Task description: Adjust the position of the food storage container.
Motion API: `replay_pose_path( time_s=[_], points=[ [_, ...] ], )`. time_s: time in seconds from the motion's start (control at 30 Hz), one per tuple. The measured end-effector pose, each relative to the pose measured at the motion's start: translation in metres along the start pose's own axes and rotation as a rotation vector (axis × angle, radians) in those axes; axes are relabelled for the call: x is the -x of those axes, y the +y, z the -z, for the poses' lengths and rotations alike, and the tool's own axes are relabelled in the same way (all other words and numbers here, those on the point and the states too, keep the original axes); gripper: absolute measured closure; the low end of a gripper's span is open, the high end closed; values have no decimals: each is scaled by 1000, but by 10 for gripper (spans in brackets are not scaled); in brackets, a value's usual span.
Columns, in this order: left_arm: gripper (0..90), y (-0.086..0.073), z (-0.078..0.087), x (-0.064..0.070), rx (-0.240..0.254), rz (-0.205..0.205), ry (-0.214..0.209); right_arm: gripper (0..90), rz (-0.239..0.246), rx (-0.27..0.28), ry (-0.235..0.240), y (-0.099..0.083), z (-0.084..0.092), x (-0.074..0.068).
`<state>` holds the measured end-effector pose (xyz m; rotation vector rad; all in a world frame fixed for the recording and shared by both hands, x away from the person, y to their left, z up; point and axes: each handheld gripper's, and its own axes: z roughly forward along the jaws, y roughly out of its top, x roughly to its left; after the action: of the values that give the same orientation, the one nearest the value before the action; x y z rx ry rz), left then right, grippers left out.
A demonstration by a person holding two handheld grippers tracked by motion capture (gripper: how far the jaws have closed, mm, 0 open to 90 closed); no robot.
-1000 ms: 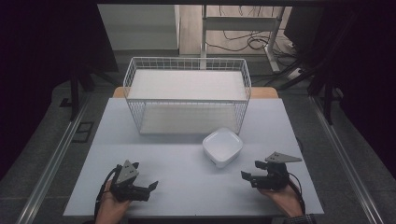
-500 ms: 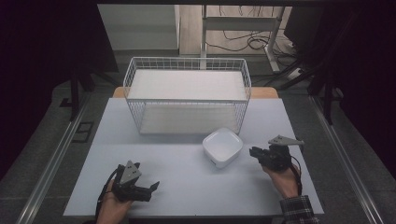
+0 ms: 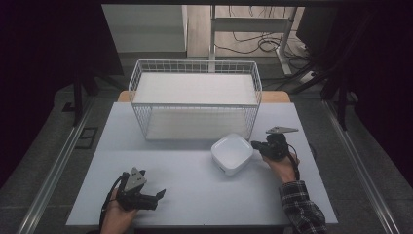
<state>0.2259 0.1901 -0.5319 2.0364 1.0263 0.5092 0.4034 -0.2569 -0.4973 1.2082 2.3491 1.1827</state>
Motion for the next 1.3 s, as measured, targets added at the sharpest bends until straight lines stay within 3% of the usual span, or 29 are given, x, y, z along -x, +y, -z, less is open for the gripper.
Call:
replay_pose_path(
  time_s=[0.27, 0.43, 0.77, 0.93, 1.13, 1.3],
  points=[
    [26, 0, 1, 0, 6, 5, -13, 889, 39, -43, 42, -5, -2, -9],
    [25, 1, 2, 0, 16, 25, -31, 888, 64, -57, 70, -9, 1, -25],
    [26, 0, 3, -3, 32, 32, -31, 887, 70, -74, 107, -15, 4, -50],
    [26, -1, 3, -5, 48, 47, -36, 882, 65, -79, 142, -15, 0, -63],
    [30, -2, 5, -10, 70, 94, -56, 884, 93, -91, 164, -15, -6, -80],
    [32, -2, 4, -9, 62, 93, -63, 883, 116, -97, 175, -13, -10, -91]
  ],
)
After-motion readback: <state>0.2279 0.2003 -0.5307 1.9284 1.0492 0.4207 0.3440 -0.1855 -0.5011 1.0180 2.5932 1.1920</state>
